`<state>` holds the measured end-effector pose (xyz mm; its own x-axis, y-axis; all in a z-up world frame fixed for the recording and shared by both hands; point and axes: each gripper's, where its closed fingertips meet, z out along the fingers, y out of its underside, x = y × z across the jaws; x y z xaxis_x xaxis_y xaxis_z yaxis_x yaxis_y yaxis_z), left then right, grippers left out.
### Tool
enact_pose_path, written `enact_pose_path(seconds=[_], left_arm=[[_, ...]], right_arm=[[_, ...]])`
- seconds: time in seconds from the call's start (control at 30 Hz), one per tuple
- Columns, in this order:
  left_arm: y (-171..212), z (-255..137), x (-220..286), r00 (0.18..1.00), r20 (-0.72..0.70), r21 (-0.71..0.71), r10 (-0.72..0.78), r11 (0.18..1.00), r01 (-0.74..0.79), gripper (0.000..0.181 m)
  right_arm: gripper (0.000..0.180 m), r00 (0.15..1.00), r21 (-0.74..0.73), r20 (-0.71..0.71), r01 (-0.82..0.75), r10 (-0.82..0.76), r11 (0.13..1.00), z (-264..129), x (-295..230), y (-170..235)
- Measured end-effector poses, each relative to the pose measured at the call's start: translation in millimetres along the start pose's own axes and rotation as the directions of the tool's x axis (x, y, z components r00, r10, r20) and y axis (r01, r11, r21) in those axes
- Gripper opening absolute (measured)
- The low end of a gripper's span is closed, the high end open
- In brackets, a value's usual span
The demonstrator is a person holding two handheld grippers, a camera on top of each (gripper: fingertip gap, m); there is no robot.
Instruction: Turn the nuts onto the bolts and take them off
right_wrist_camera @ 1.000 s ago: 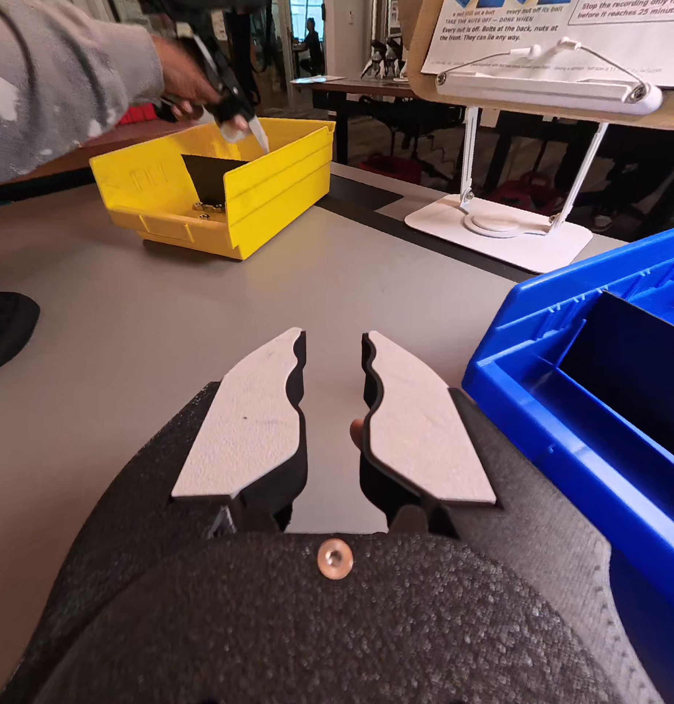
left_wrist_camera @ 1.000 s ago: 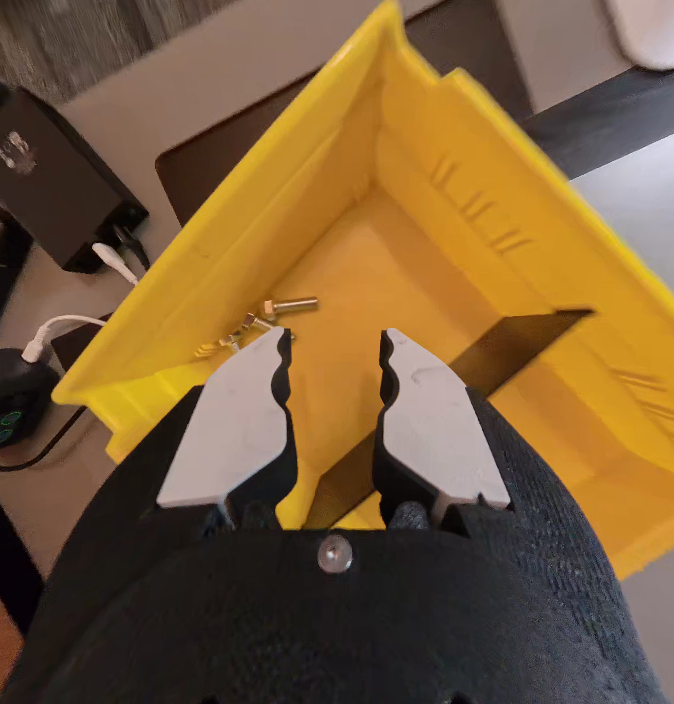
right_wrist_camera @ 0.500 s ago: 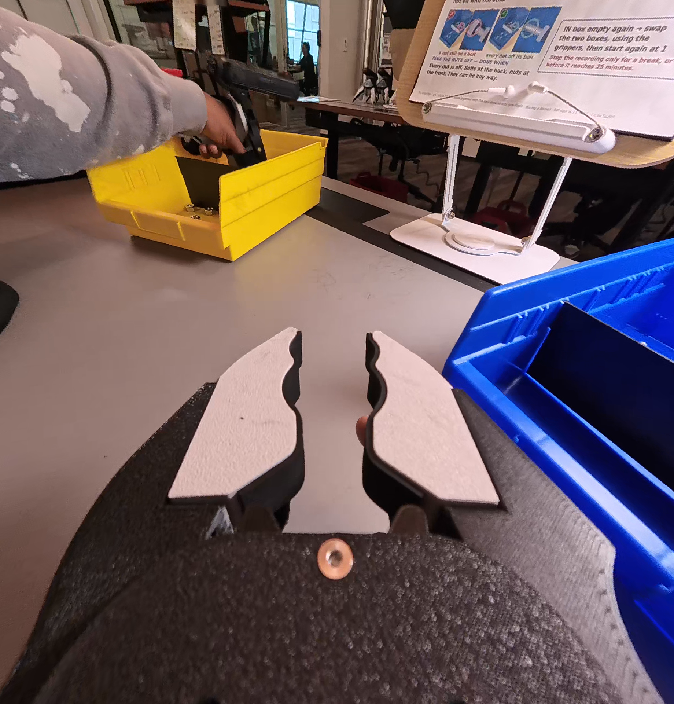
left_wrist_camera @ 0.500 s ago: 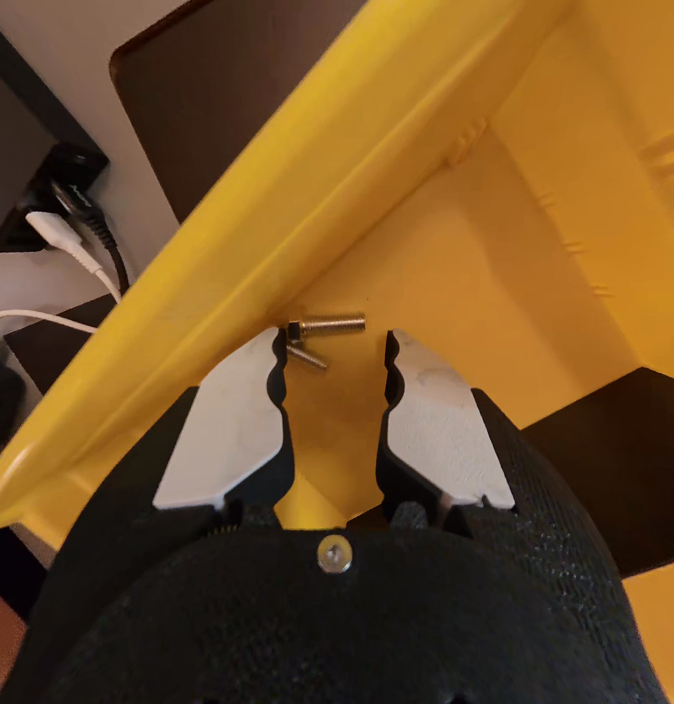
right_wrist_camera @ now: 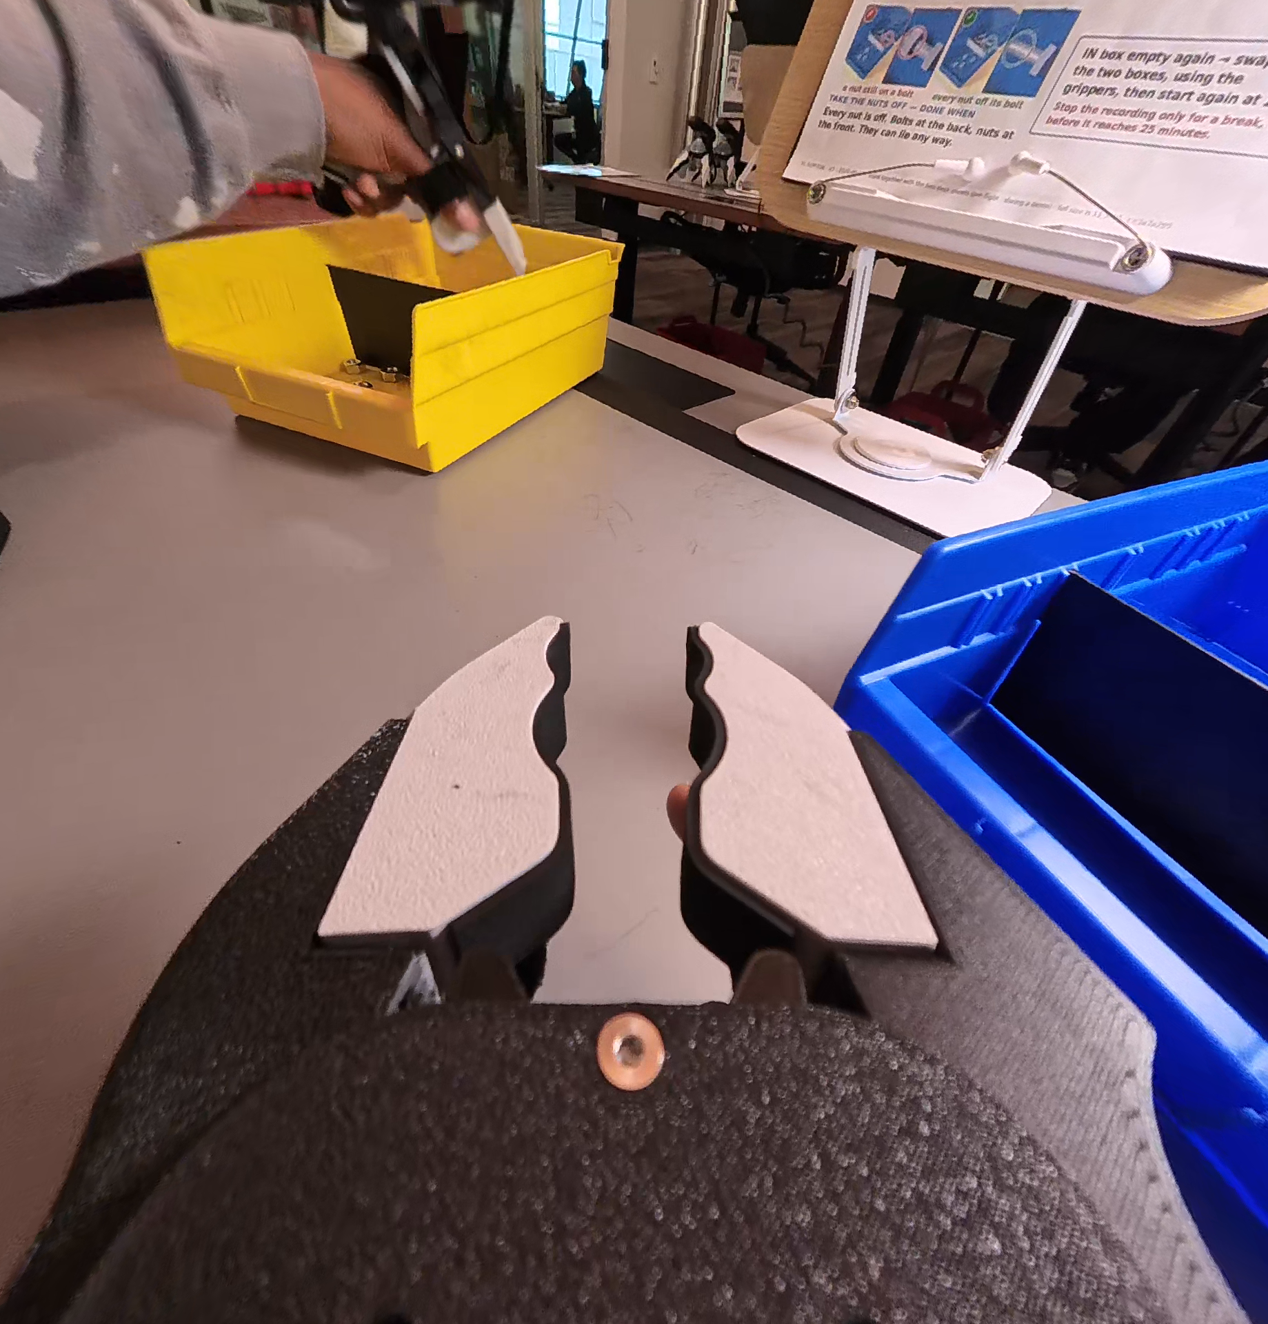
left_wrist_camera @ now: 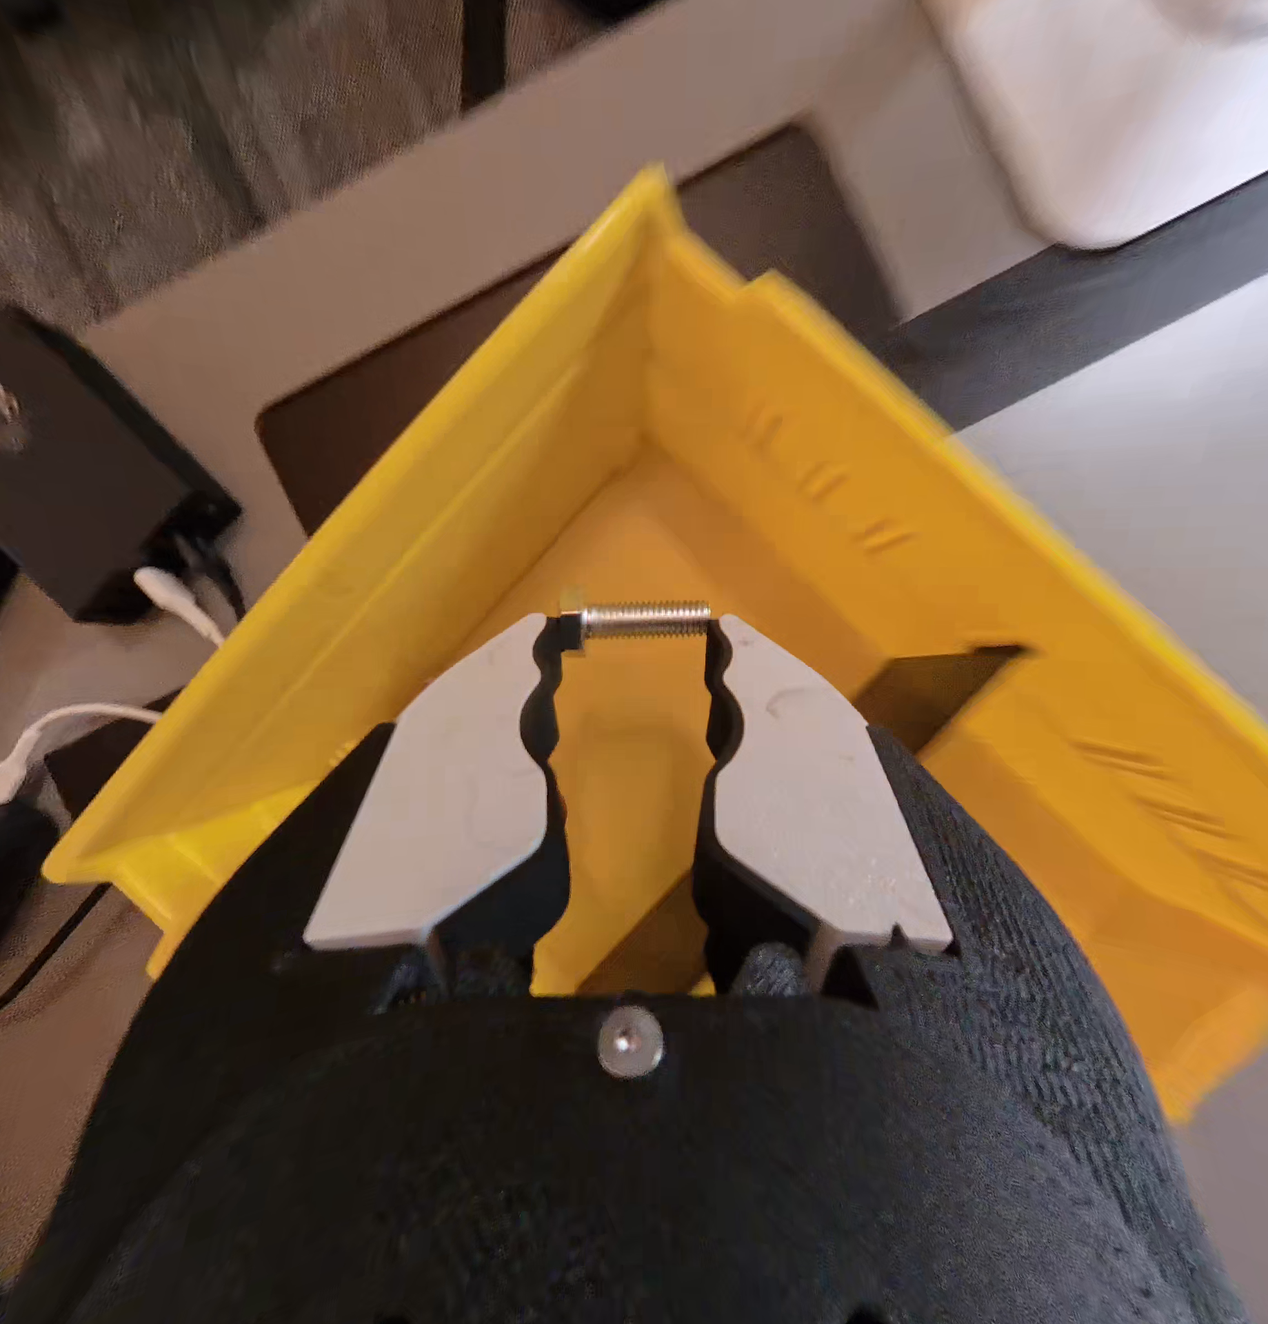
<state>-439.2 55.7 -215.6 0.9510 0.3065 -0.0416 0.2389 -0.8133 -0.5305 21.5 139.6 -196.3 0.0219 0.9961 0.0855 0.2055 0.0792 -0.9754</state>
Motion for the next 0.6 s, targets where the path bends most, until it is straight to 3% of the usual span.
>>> enact_pose_path(seconds=[0.03,0.17,0.27,0.37,0.43,0.53,0.6], left_arm=[[-10,-17,13,0.999,-0.038,0.071,0.008,0.997,-0.005,0.04],[-31,-90,91,0.964,-0.254,0.334,0.083,0.943,0.006,0.04],[-18,-132,173,0.857,-0.49,0.449,0.159,0.889,0.092,0.04],[16,-150,260,0.658,-0.729,0.435,0.191,0.87,0.23,0.039],[44,-152,312,0.473,-0.863,0.352,0.178,0.883,0.31,0.039],[75,-150,363,0.191,-0.975,0.183,0.115,0.902,0.391,0.039],[88,-150,379,0.052,-0.994,0.114,0.101,0.905,0.411,0.039]], right_arm=[[0.031,1.0,0.002,0.003,0.004,-0.004,1.0,0,-1,0],[0.032,0.999,0.01,0.017,0.035,-0.035,0.999,3,-8,-1],[0.033,0.996,0.035,0.037,0.085,-0.086,0.996,7,-18,-8],[0.033,0.98,0.078,0.08,0.175,-0.182,0.981,13,-35,-26],[0.033,0.951,0.102,0.145,0.259,-0.272,0.96,17,-55,-39],[0.033,0.88,0.149,0.283,0.352,-0.381,0.924,22,-91,-50],[0.035,0.834,0.174,0.374,0.368,-0.407,0.913,24,-114,-50]])
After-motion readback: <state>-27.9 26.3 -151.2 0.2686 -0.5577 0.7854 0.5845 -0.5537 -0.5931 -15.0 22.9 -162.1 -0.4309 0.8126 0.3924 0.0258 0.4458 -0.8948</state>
